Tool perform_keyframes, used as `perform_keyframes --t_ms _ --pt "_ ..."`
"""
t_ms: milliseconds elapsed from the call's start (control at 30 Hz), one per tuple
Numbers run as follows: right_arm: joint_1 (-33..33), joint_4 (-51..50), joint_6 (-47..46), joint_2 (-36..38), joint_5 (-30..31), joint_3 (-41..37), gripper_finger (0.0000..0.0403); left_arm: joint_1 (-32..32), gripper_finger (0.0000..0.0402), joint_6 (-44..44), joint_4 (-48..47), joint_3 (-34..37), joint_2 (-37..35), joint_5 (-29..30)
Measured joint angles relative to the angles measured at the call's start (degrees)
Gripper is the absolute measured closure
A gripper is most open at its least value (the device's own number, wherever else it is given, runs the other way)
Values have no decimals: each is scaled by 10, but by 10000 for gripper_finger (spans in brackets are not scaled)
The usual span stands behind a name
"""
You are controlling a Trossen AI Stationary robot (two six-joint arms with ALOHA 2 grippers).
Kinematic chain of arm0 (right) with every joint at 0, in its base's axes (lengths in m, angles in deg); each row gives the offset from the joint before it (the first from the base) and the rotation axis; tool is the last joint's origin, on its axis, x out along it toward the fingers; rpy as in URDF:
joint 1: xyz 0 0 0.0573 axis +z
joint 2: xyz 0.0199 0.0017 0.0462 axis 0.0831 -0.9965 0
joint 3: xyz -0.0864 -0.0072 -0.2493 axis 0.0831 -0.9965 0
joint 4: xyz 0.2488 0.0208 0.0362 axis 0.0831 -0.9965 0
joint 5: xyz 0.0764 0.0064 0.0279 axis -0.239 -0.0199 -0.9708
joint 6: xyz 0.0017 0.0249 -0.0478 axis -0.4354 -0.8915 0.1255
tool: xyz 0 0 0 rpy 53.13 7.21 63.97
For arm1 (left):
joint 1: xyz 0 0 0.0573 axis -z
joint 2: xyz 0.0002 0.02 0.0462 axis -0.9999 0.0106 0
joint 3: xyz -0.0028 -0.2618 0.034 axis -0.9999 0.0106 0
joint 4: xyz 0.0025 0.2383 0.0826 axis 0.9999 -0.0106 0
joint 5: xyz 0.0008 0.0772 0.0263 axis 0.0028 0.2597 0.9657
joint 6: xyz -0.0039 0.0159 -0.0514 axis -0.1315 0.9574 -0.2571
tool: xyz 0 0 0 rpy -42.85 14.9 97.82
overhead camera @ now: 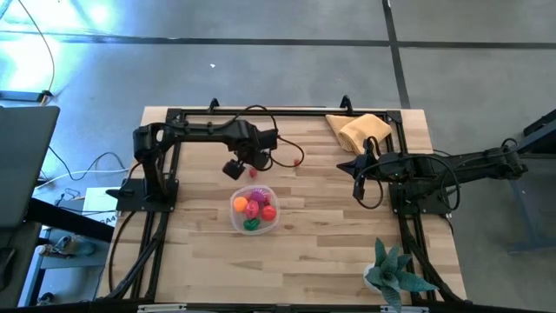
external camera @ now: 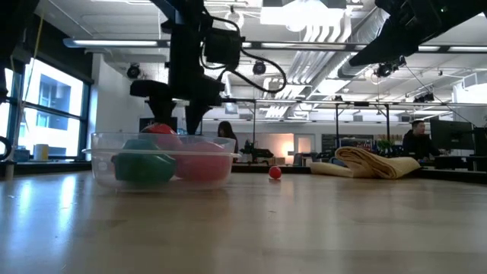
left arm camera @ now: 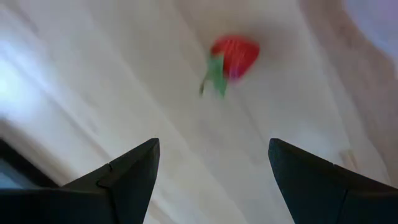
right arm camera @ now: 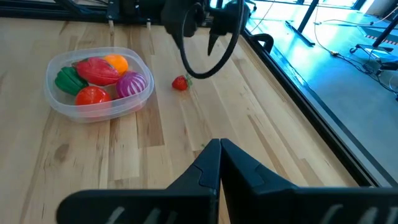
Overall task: Pick and placing Produce into tupperware
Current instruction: Put the strawberry into the transparent container
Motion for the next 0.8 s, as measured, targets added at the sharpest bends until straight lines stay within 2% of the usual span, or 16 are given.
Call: perform_keyframes --t_ms 133,433,800 --pt "0 0 0 0 0 0 403 9 110 63 49 7 0 -40" --pt "0 0 0 0 0 0 403 33 110 209 80 28 0 -46" --pt "0 0 0 0 0 0 403 31 110 245 152 77 0 -43"
